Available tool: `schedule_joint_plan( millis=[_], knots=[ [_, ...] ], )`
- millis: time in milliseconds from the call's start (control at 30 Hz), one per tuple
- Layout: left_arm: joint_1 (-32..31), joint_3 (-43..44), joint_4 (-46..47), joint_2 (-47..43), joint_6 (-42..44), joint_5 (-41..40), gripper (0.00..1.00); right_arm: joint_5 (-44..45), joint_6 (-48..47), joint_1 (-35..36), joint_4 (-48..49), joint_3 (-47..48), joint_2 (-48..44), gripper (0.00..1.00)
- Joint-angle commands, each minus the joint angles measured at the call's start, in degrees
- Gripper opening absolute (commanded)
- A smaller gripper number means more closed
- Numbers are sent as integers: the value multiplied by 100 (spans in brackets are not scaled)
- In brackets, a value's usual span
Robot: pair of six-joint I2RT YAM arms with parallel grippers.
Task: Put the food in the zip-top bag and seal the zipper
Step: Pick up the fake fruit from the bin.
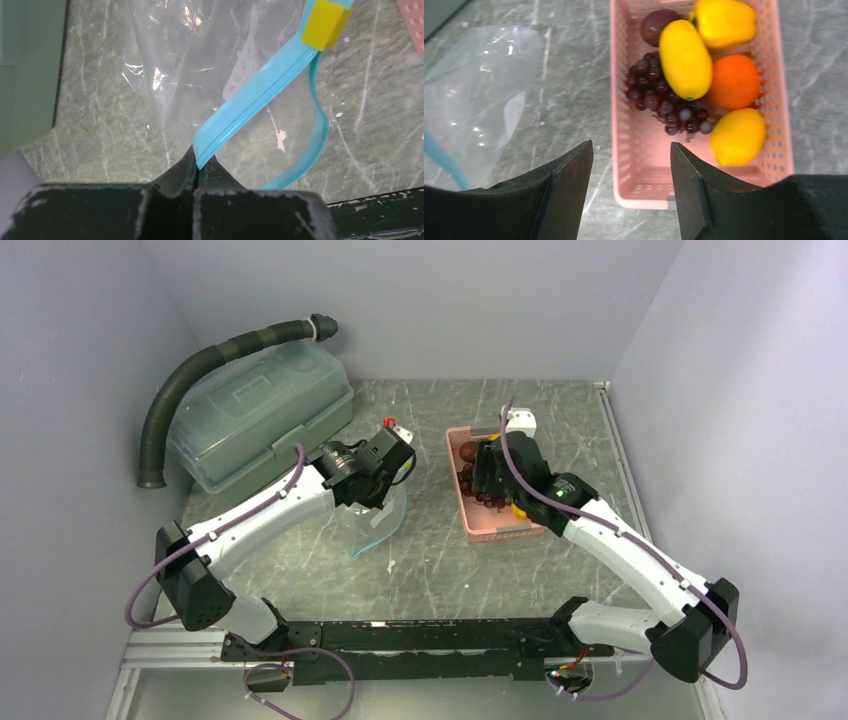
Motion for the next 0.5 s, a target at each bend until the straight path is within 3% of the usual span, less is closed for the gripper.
schedule_joint_plan(
  millis=[0,300,467],
  knots=[
    [11,36,501,-158,209,379,0,-234,-407,-427,-199,247,44,62],
    [63,-290,856,-260,373,492,0,-768,-522,-1302,26,566,834,71],
    [645,-635,1132,-422,400,1264,0,-1154,-407,-1660,173,830,1436,73]
  ],
)
